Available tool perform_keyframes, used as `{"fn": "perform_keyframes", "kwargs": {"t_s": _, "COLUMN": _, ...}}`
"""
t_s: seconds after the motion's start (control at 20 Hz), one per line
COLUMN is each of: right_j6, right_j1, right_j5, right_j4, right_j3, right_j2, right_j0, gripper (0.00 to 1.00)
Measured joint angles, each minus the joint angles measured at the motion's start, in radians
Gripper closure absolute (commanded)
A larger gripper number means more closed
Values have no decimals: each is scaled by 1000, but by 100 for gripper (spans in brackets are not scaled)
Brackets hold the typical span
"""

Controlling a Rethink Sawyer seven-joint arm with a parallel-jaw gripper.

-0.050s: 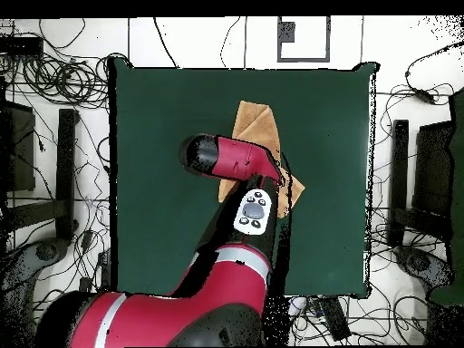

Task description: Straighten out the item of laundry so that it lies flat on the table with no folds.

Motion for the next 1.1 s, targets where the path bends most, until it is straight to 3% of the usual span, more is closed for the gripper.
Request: {"fn": "perform_keyframes", "kwargs": {"t_s": 1.1, "right_j6": 0, "right_j1": -31, "right_j5": 22, "right_j4": -1, "right_j3": -3, "right_j2": 30, "right_j0": -81, "gripper": 100}}
